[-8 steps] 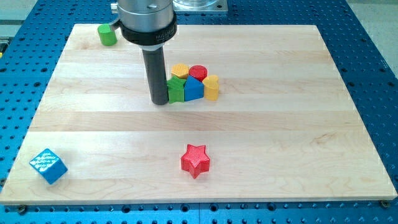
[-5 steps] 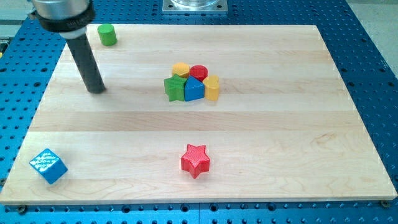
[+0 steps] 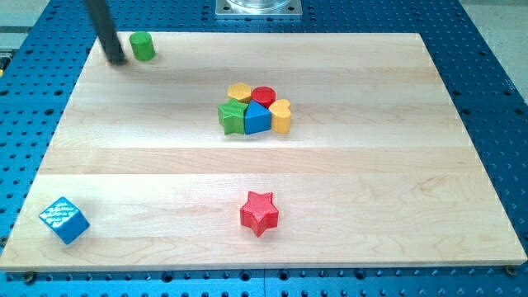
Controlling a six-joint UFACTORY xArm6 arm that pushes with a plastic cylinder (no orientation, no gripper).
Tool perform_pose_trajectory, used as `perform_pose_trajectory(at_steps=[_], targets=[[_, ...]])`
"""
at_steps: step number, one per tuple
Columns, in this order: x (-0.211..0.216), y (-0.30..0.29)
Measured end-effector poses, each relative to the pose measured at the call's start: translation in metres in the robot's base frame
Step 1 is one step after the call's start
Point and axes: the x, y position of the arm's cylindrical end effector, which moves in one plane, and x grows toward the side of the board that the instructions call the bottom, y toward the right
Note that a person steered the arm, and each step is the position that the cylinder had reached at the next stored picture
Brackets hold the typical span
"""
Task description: Move the green circle to the left of the hexagon
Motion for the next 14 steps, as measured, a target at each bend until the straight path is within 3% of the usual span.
perform_pose_trajectory(at_steps=[1,2,3,4,5,6,8,10,11,12,14], targets=[[-0.013,0.043],[-0.031,0.003],[-0.037,-0.075],[-0.064,-0.056],[-0.065,-0.051],[-0.064,-0.021],[-0.045,0.093],[0.035,0.195],[0.036,0.266],[0.011,0.287],[0.014,0.103]])
